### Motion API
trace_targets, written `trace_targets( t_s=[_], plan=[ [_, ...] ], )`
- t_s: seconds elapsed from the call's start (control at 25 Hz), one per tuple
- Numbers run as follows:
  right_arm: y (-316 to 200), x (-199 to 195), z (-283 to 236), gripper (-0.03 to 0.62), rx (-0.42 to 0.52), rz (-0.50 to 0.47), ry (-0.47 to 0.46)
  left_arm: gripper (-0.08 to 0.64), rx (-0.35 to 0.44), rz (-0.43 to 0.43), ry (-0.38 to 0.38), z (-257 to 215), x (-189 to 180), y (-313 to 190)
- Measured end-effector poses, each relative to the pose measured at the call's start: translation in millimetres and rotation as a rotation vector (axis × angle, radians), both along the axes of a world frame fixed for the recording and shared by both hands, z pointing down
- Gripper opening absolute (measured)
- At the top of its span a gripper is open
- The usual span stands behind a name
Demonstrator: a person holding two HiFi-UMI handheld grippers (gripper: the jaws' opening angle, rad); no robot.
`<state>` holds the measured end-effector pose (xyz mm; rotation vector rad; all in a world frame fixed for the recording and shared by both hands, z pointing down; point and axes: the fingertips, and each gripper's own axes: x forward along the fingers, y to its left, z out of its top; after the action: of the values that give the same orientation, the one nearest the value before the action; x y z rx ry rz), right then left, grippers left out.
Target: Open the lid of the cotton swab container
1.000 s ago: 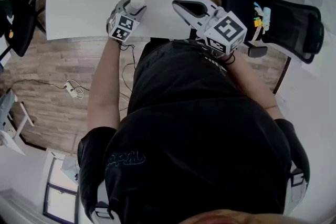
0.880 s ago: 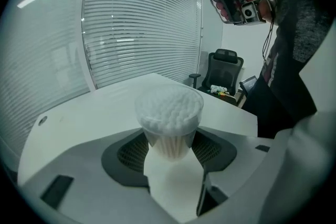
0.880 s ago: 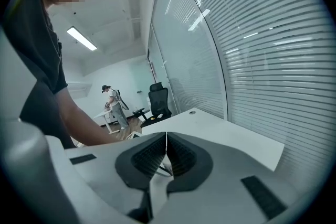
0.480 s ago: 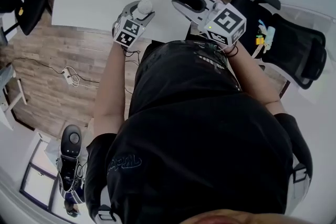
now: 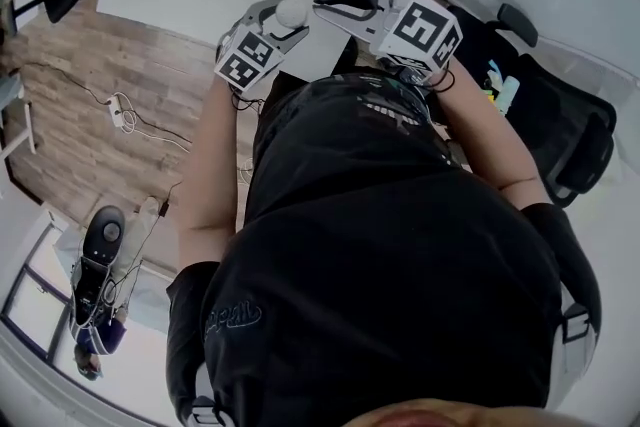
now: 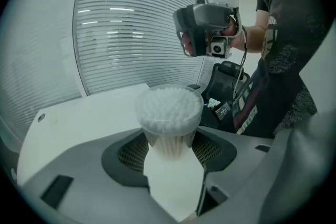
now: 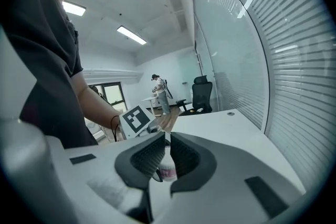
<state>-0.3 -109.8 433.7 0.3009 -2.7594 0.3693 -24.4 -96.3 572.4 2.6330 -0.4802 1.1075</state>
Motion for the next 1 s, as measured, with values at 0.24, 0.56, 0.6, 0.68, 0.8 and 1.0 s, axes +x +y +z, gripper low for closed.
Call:
trace_targets(
  t_s=[0.24, 0.56, 0.6, 0.68, 0.8, 1.0],
  plan=[
    [12.1, 7.1, 5.4, 0.031, 0.007, -0.101, 0.003, 0.265, 0.015, -0.033, 0.003, -19.4, 19.6, 8.5],
    [21.3, 14.1, 6.7, 0.117, 0.013, -0.182, 0.026, 0.265, -0.005, -0.048, 0.036, -34.3, 37.9, 10.3],
    [22.6, 14.4, 6.6, 0.126, 0.014, -0.184, 0.029, 0.265, -0.006, -0.046, 0.038, -37.7, 40.2, 10.5],
    [23.9, 14.9, 7.5, 0.151, 0.011, -0.181, 0.033, 0.265, -0.004, -0.039, 0.041, -44.5, 43.8, 11.1],
    [25.5, 15.1, 9.6, 0.21, 0.013, -0.188, 0.046, 0.265, 0.007, -0.03, 0.035, -53.1, 46.0, 9.6],
    [26.2, 15.0, 6.3, 0.225, 0.061, -0.187, 0.04, 0.265, 0.015, -0.015, 0.015, -57.4, 49.3, 11.4]
  ],
)
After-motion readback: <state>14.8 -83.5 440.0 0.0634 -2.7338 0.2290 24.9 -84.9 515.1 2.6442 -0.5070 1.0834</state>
